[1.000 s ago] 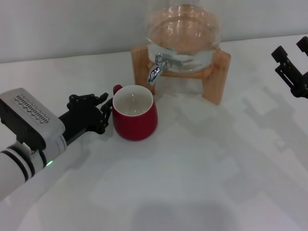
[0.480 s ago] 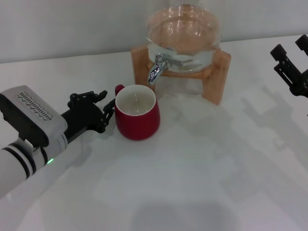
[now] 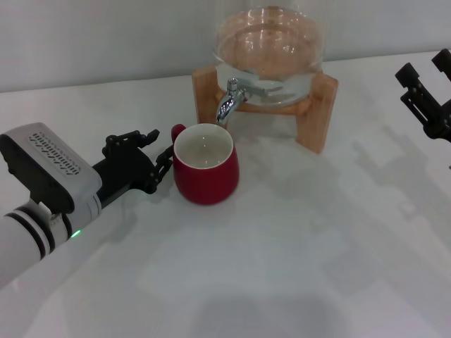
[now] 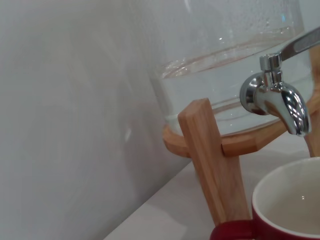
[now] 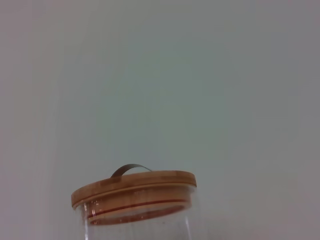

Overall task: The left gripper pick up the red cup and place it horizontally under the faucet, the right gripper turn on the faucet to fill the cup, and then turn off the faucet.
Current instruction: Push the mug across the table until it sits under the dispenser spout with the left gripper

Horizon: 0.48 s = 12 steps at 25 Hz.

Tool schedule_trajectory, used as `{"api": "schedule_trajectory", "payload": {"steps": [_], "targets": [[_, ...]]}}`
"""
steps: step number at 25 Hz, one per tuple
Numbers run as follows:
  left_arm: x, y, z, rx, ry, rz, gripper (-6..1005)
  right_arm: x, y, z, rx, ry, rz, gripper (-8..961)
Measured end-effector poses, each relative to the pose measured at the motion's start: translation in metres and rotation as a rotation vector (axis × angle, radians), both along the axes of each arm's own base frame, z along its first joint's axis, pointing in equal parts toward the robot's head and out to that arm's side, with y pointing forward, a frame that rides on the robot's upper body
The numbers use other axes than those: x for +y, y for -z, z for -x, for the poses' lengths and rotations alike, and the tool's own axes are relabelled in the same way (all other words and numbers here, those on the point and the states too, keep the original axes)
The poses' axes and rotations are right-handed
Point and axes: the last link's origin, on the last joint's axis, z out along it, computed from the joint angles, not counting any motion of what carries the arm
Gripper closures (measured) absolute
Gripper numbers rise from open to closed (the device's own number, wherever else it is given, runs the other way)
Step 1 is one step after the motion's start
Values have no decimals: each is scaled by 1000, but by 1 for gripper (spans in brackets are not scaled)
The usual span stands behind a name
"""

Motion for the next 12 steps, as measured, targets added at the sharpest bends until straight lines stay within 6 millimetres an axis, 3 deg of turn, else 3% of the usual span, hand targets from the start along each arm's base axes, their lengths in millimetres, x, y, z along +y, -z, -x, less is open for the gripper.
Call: {"api": "schedule_trajectory", "payload": {"steps": [12], "targets": [[3,-3,0,-9,-9,-14,468,3,-1,2,-1,-5,-2,169]]}}
